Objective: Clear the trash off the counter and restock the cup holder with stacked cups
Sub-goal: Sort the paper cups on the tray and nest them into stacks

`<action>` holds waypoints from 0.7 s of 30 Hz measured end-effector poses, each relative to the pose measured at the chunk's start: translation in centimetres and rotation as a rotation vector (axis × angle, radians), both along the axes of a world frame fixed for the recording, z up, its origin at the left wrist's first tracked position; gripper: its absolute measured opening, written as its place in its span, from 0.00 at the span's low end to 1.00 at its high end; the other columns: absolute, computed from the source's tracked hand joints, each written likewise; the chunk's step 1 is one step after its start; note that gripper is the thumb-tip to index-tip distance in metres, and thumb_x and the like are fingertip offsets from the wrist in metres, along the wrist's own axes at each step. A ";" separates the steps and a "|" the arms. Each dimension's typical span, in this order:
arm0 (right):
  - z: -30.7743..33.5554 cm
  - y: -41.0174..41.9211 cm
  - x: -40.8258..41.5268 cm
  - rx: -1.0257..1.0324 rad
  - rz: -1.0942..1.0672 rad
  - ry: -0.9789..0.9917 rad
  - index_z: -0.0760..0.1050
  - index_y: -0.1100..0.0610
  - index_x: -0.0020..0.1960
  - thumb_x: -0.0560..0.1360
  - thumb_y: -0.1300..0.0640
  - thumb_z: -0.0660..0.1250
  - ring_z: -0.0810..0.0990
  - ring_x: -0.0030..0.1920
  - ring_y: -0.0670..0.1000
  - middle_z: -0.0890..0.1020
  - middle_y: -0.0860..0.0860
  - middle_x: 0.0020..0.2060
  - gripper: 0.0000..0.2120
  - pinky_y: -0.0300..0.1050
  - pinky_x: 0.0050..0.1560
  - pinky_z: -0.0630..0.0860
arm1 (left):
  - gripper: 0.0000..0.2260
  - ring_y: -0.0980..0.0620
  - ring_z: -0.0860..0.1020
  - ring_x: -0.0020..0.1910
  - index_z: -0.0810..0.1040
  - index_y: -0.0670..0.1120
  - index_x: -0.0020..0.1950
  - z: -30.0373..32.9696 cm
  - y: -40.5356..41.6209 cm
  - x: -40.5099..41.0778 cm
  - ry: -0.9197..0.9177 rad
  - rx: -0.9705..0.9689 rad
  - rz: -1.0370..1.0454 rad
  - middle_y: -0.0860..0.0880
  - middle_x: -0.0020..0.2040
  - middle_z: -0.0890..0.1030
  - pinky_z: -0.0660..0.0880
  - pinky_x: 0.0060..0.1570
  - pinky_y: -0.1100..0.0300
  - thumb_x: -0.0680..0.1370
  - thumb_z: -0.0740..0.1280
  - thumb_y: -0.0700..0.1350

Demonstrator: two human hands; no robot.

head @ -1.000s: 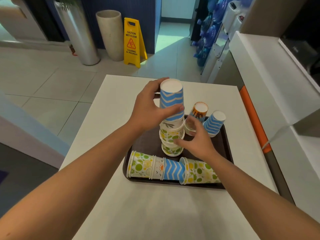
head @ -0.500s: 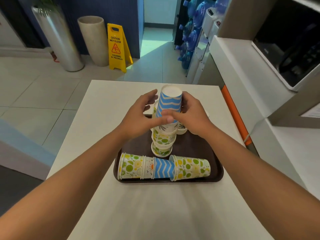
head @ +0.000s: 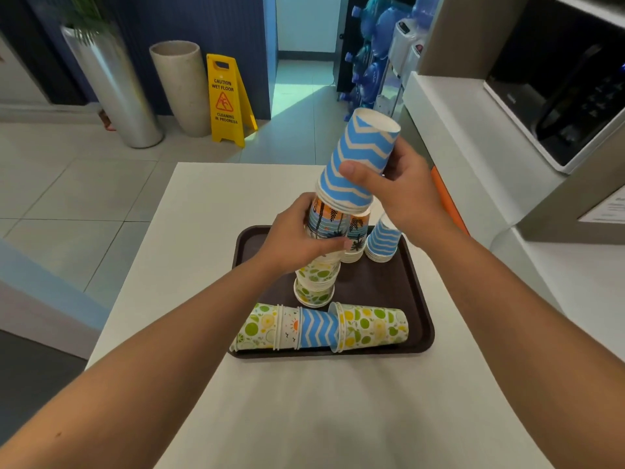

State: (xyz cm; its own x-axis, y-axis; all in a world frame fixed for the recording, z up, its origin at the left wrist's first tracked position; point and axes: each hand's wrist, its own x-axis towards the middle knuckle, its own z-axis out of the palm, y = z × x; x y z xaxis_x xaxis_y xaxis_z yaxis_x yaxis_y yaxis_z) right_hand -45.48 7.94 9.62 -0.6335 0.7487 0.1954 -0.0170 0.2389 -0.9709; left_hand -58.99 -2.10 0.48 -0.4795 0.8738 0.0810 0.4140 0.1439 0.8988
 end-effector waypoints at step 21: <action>-13.5 11.0 2.9 0.016 -0.361 -0.315 0.65 0.57 0.64 0.68 0.52 0.78 0.77 0.60 0.51 0.76 0.52 0.61 0.33 0.49 0.62 0.76 | 0.32 0.57 0.82 0.56 0.75 0.51 0.63 -0.8 0.3 1.3 -0.039 -0.002 0.161 0.56 0.56 0.83 0.80 0.58 0.49 0.63 0.82 0.56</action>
